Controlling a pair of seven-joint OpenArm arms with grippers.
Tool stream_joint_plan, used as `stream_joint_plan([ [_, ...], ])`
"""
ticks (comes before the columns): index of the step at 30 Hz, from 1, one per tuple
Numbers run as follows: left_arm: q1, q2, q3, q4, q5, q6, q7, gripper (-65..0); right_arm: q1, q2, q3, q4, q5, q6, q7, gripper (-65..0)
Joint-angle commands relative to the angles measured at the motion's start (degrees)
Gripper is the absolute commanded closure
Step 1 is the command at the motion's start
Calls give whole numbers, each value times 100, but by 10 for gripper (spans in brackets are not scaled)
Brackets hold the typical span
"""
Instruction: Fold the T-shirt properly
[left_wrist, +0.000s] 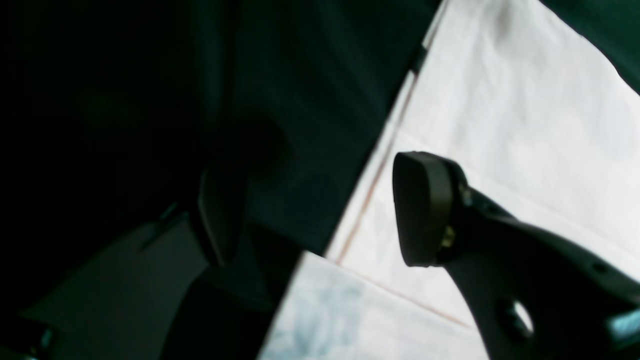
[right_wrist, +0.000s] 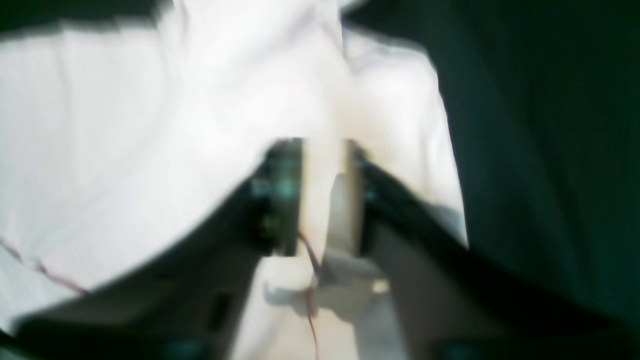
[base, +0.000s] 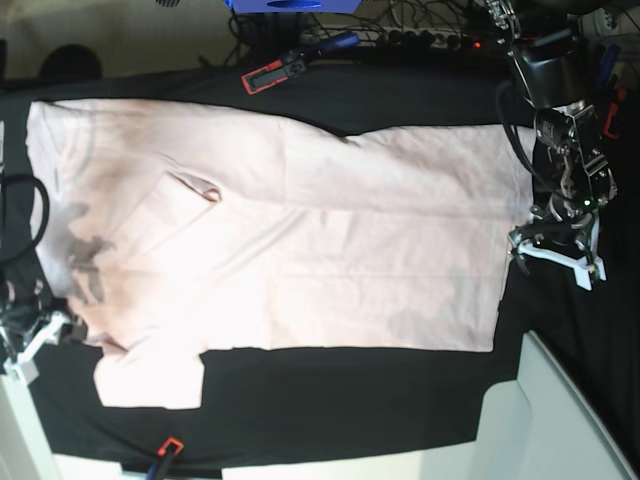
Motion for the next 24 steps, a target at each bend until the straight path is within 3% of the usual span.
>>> stream_joint_plan([
  [1, -119, -105, -29, 150, -30, -5, -149, -448, 204, 126, 28, -91, 73, 49, 275, -293],
  [4, -215, -307, 6, 141, -30, -5, -149, -448, 266, 126, 37, -505, 73, -8, 916, -509],
  [5, -251, -368, -3, 124, -30, -5, -140, -448, 266, 117, 37, -645, 73, -324, 1092, -535],
  [7, -277, -465, -38, 88, -30, -5, -114, -448, 240, 12, 19, -909, 73, -896, 1435, -530],
  [10, -268, -623, -20, 71, -30, -5, -114, -448, 160, -41, -420, -1058, 73, -1291, 1760, -528],
  [13, -251, -694, -38, 44, -38, -5, -140, -448, 73, -155, -746, -1050, 82, -1493, 1848, -528],
  [20, -13, -843, -38, 106, -82, -5, -158, -448, -77, -155, -746, -1067, 91, -1511, 2006, -528],
  [24, 31, -878, -38, 88, -82, -5, -158, -448, -253, -32, -790, -1138, 91, -2039, 2358, -528],
])
